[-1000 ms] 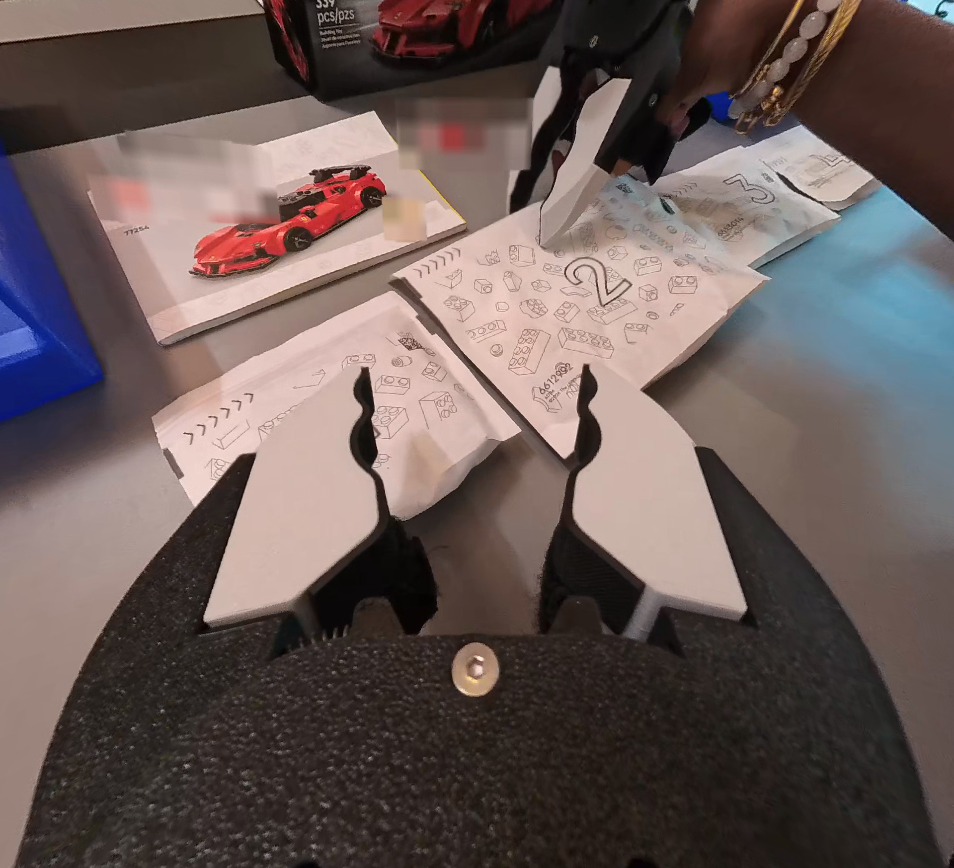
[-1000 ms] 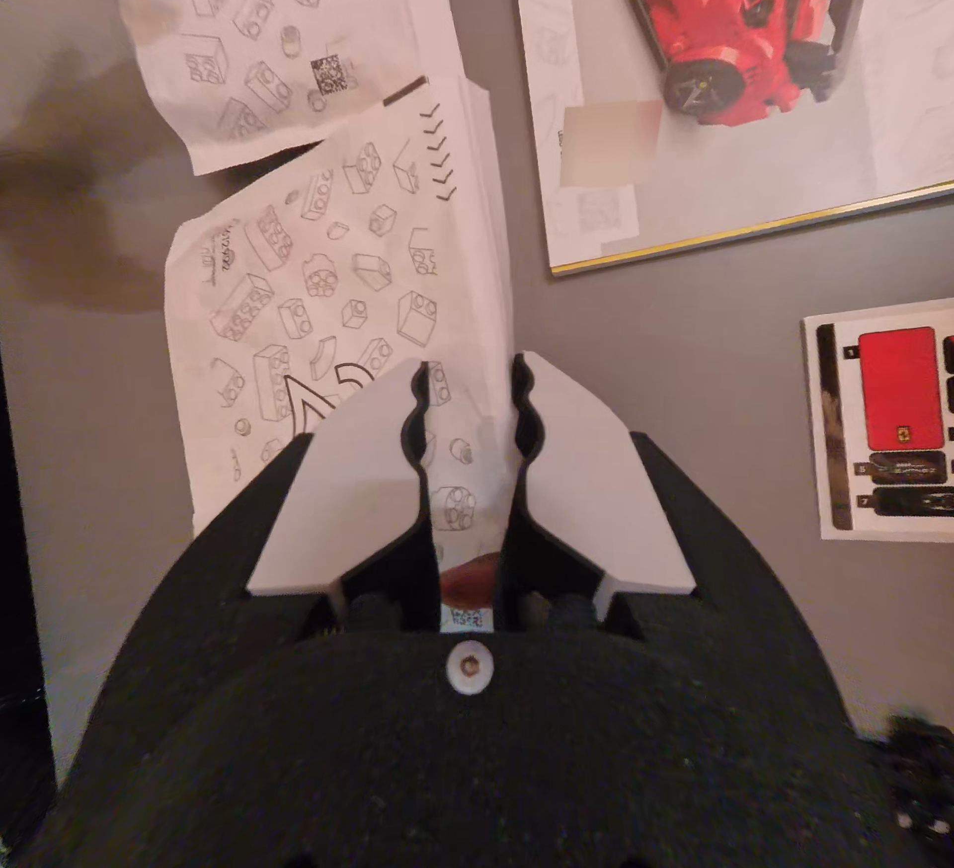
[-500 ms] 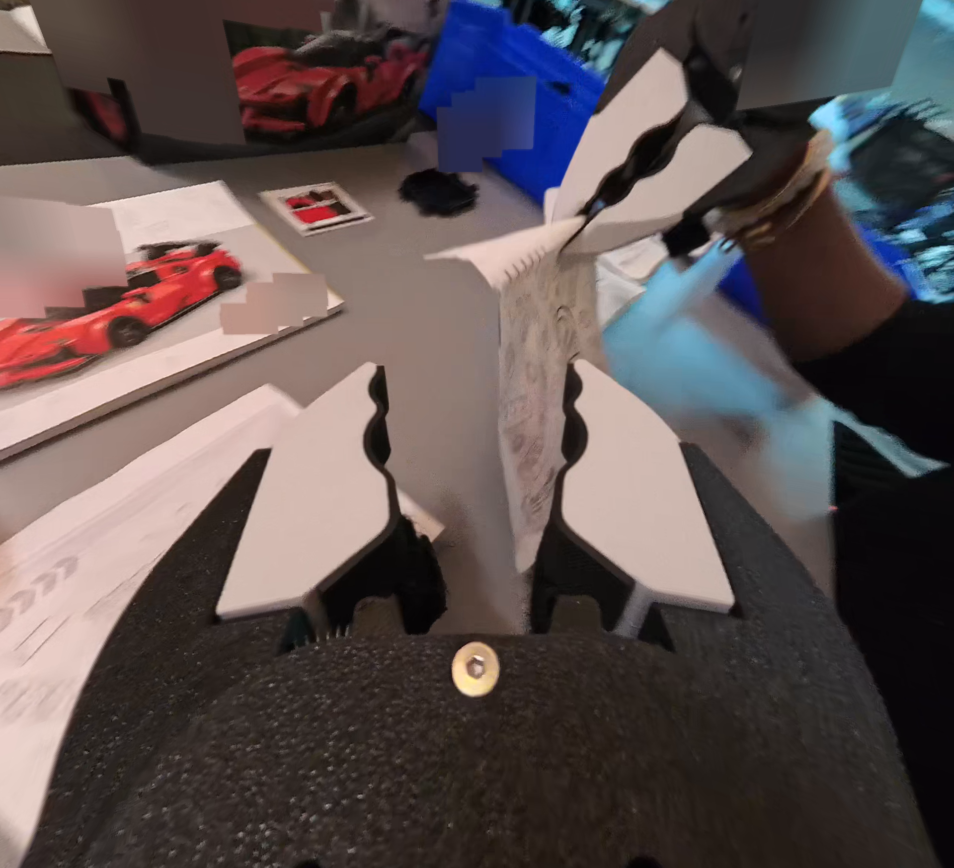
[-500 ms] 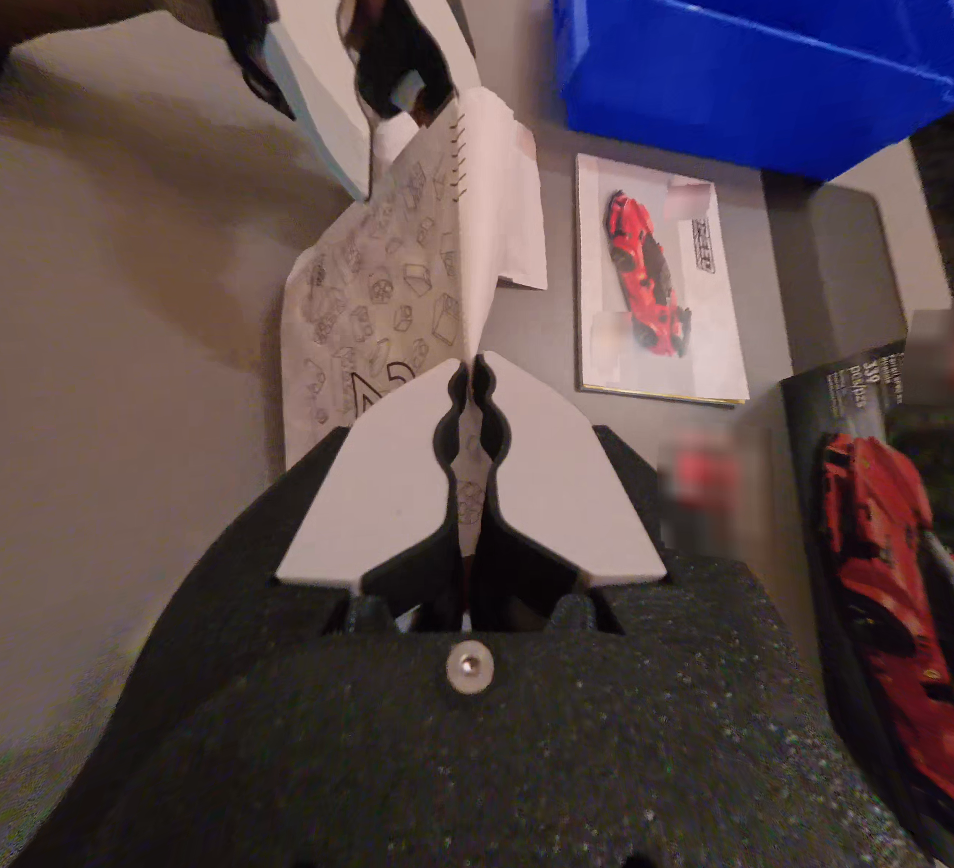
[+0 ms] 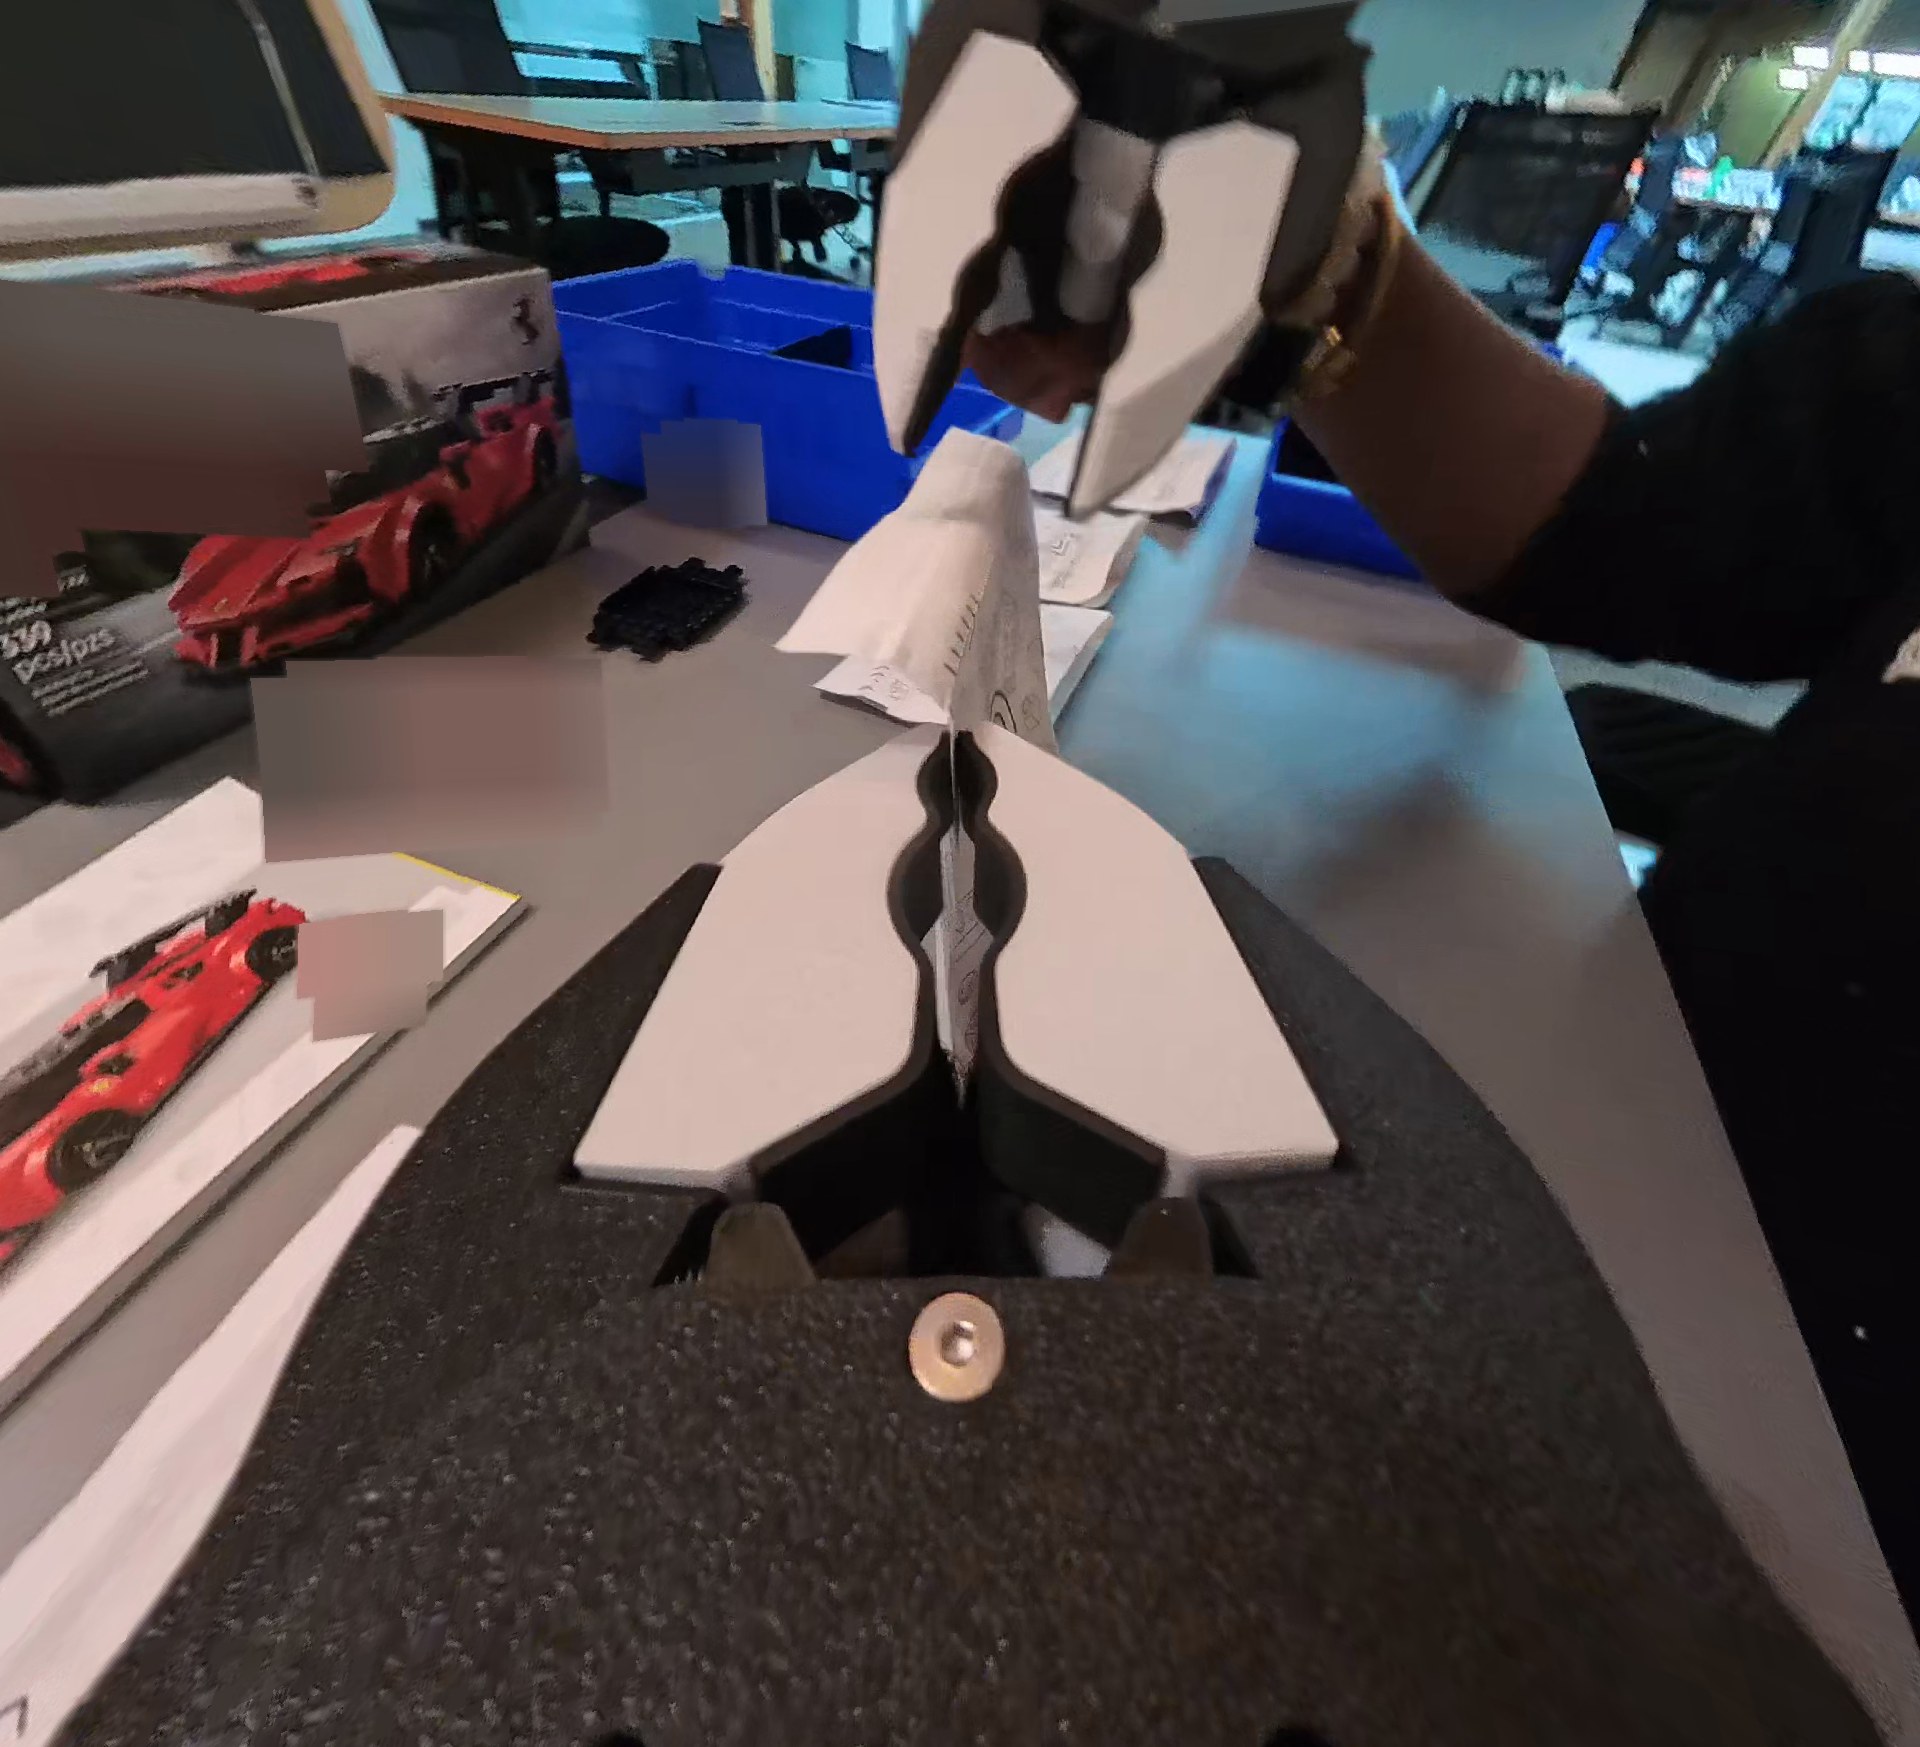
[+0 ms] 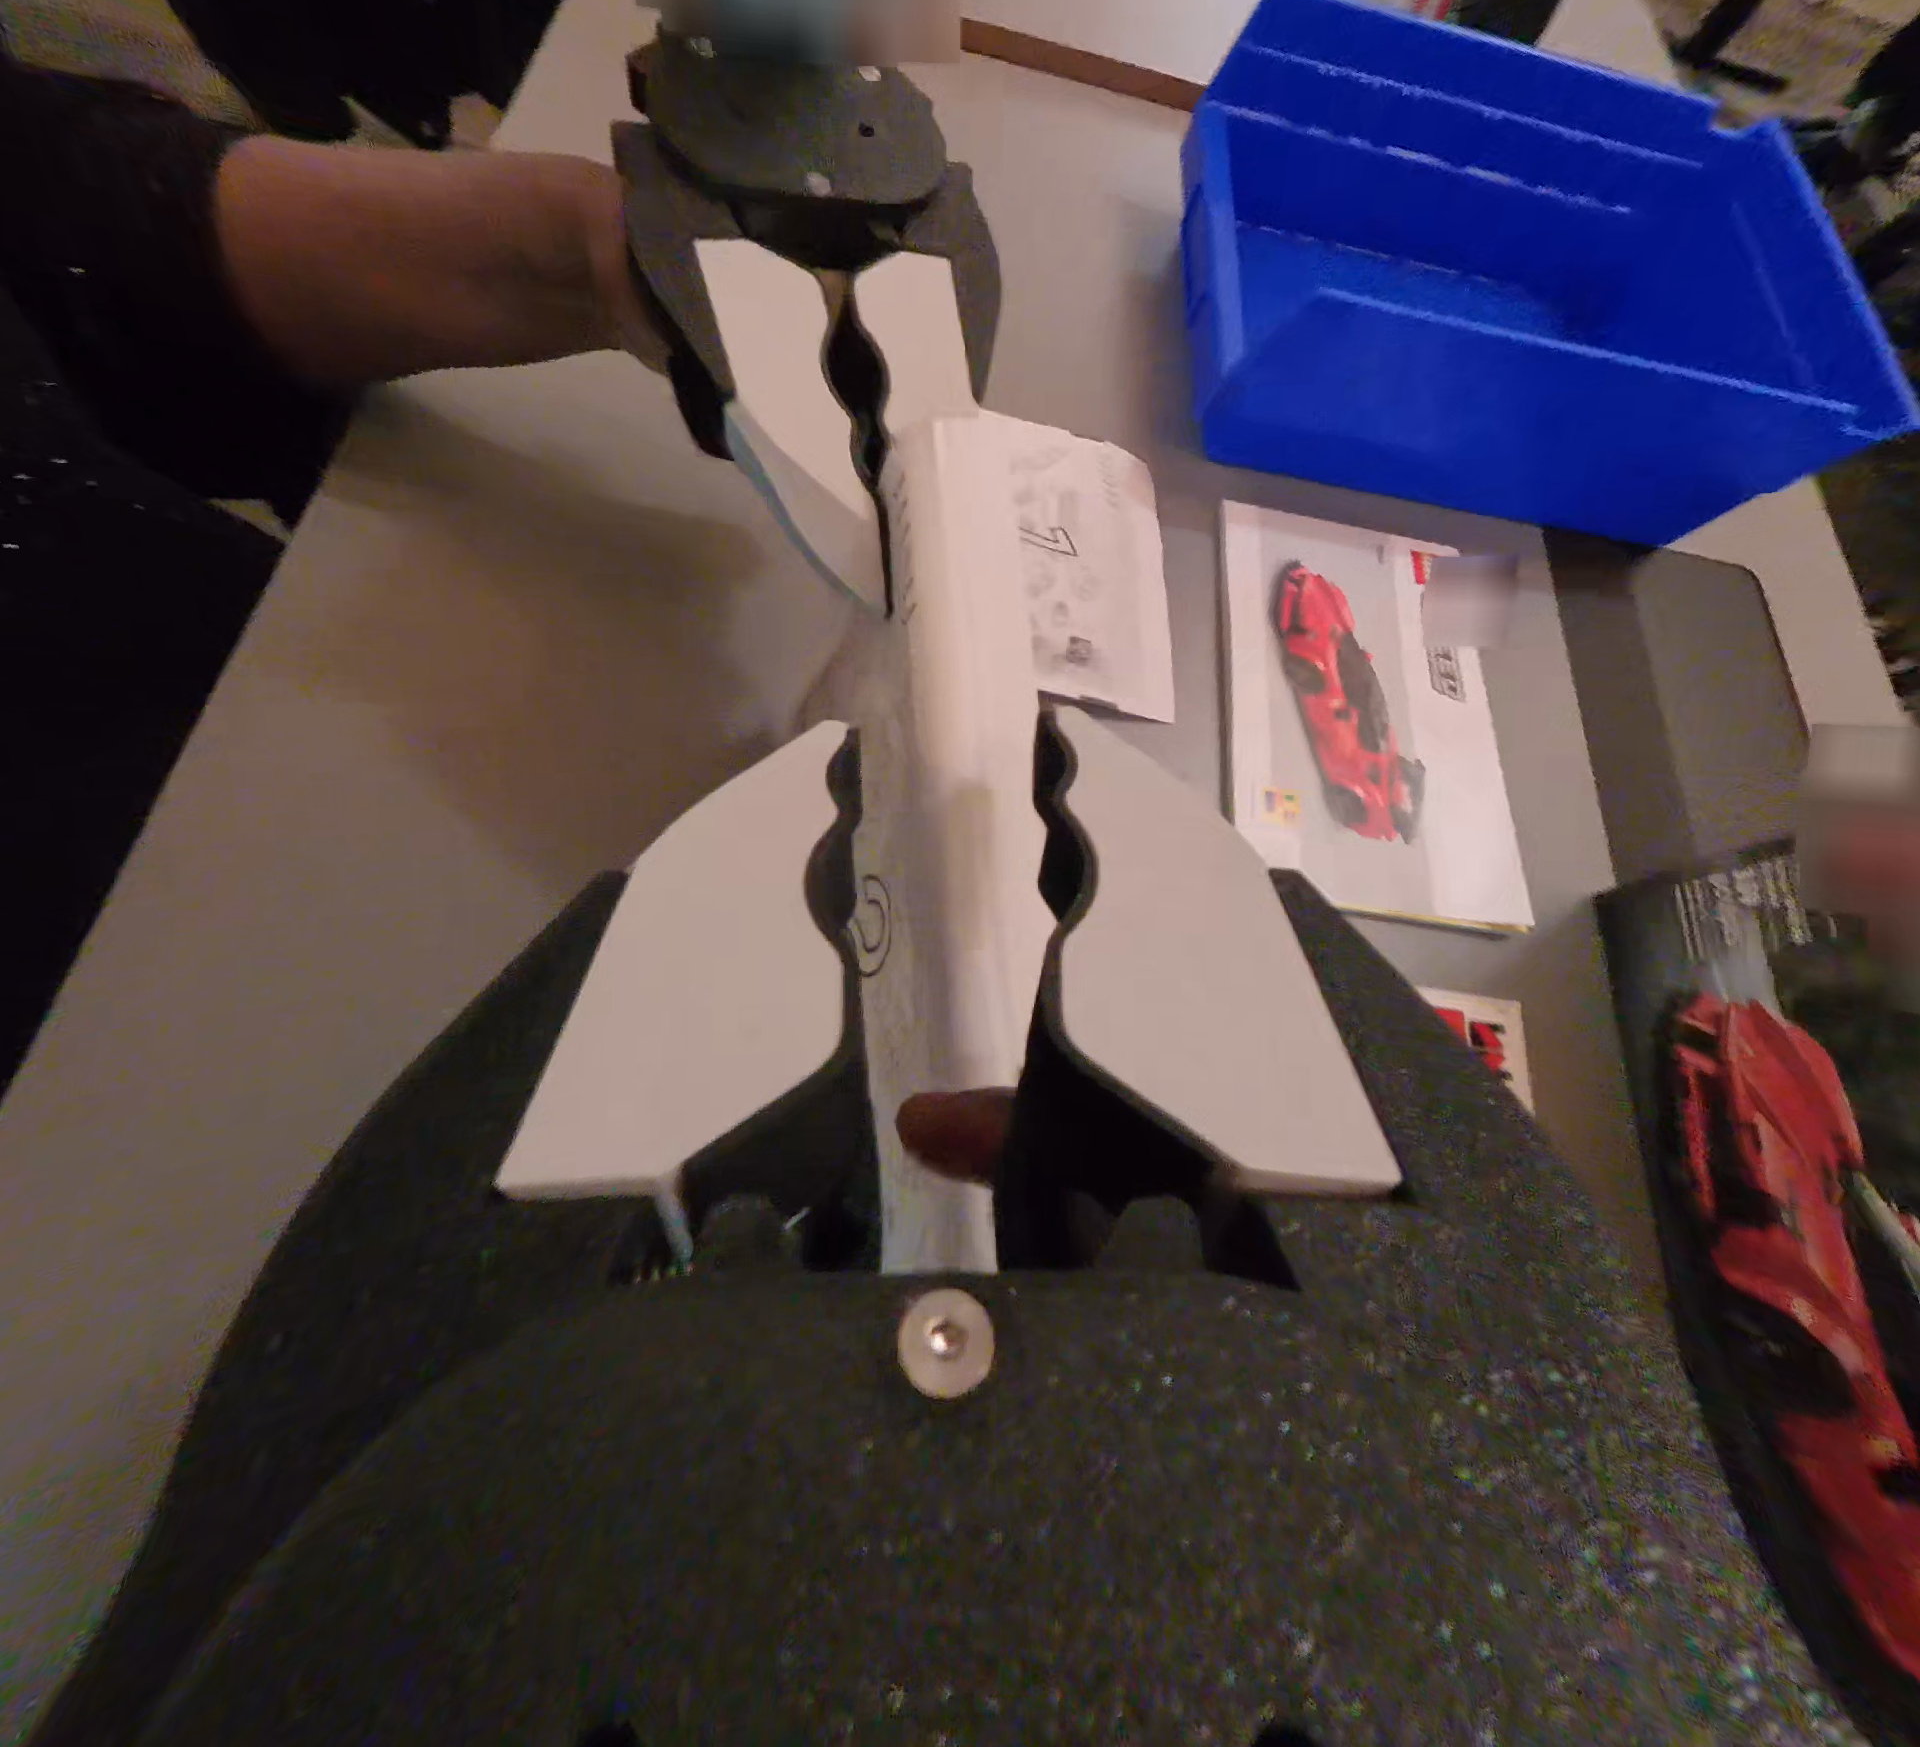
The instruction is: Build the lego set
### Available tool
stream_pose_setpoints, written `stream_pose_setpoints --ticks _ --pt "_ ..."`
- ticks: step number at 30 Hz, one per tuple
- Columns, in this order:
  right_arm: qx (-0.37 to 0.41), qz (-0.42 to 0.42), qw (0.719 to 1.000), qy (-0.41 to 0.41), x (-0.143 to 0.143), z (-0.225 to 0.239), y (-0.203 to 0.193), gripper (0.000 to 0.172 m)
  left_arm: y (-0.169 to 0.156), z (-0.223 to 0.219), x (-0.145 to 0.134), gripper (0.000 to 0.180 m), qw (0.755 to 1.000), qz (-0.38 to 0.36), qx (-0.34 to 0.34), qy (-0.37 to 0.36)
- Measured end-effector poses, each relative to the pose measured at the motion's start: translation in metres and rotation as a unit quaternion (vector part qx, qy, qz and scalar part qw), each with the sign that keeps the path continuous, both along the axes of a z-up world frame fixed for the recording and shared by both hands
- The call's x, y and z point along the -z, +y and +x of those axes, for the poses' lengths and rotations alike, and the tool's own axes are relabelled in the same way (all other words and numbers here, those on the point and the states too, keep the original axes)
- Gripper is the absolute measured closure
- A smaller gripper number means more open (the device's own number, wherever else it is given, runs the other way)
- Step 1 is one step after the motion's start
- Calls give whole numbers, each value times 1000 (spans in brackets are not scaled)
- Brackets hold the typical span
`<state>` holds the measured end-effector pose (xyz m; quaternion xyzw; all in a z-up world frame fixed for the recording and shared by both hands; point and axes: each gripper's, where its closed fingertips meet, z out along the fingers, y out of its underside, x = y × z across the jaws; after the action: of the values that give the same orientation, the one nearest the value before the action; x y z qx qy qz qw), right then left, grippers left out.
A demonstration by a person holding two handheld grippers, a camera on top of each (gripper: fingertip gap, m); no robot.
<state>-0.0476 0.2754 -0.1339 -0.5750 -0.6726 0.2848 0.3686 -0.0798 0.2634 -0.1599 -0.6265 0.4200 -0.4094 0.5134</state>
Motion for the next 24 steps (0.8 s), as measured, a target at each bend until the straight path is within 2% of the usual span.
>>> stream_pose_setpoints --ticks 2,4,7,9,11,14,16,19,21,24 --pt "-43 -10 999 -19 -5 -8 -5 150 -7 6 -4 180 999 26 19 21" --pt "-80 -15 995 -56 -6 -15 -5 149 -11 12 -7 180 998 43 33 41" --pt "-140 -63 982 -113 -4 -28 -17 131 -16 18 -10 180 994 67 46 71" --pt "-166 -94 969 -156 2 -32 -26 137 -17 21 -12 180 993 76 47 83" --pt "-180 -90 964 -174 3 -35 -31 153 -17 22 -12 180 991 84 44 97" --pt "-180 -77 972 -127 -12 -39 -35 171 -16 17 -15 180 991 85 36 96" --pt "-163 -81 978 -98 -21 -39 -34 171 -16 15 -22 180 992 92 27 83" --pt "-154 -76 982 -80 -24 -39 -35 171 -16 16 -31 170 989 123 19 81" --pt "-158 -74 982 -75 -24 -38 -38 171 -16 19 -37 180 986 143 21 77" --pt "-154 -81 983 -59 -28 -35 -39 171 -18 22 -40 180 984 147 31 91"
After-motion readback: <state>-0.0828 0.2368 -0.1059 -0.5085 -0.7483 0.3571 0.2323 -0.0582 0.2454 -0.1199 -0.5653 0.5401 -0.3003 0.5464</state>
